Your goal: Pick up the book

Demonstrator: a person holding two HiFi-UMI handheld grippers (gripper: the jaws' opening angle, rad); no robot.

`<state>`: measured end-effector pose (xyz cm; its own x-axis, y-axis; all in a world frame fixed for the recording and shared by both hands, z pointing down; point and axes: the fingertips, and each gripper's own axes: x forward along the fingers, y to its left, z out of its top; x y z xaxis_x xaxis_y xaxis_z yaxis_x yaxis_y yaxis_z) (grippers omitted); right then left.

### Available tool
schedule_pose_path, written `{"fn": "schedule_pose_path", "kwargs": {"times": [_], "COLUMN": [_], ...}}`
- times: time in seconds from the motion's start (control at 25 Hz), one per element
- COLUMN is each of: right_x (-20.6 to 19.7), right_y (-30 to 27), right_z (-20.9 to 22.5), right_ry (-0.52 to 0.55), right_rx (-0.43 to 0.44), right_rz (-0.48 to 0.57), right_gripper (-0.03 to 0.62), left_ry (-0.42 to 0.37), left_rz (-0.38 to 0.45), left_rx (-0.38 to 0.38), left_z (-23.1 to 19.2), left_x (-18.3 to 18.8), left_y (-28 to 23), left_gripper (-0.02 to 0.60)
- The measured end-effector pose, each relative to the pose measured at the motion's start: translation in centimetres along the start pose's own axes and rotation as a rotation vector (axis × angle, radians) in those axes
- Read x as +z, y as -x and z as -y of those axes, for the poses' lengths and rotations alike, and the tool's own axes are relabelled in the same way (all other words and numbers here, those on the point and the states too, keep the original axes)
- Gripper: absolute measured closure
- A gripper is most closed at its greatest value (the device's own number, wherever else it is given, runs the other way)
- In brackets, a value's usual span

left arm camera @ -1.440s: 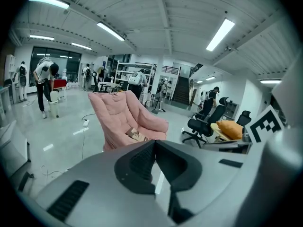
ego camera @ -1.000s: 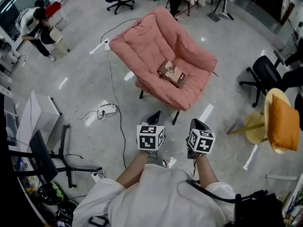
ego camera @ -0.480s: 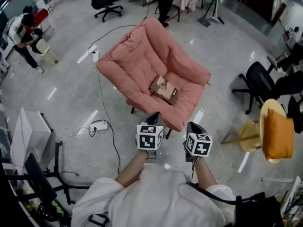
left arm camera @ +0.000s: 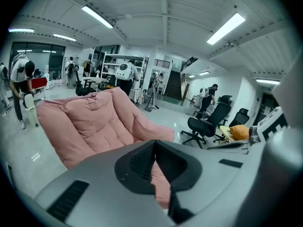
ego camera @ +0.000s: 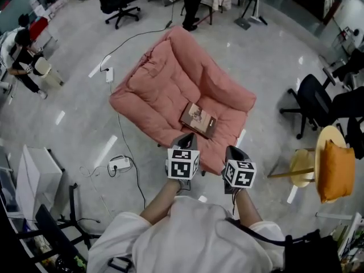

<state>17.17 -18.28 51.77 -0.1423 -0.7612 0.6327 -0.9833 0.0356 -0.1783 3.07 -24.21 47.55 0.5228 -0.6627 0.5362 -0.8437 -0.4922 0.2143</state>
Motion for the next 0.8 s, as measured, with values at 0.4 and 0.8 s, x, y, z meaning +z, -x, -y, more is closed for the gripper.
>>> {"fn": "schedule_pose_path", "kwargs": {"times": [0.4,0.8], "right_x": [3.0,2.0], "right_y": [-5.3,-10.3], "right_z": [-0.6,2.4], "right_ry": [-0.003,0.007], "right_rx": [0.015,0.074], "right_rz": [-0.02,-0.131], "right_gripper": [0.563,0.563], "left_ry": [0.038,0.116], "left_rz": [-0.038,-0.107], "left_rx": [-0.029,0.018], "left_z": [-3.5,-3.1], "left_x": [1.5,-1.4], "left_y": [-5.4,-10.3], "left_gripper": [0.572,0.572]}}
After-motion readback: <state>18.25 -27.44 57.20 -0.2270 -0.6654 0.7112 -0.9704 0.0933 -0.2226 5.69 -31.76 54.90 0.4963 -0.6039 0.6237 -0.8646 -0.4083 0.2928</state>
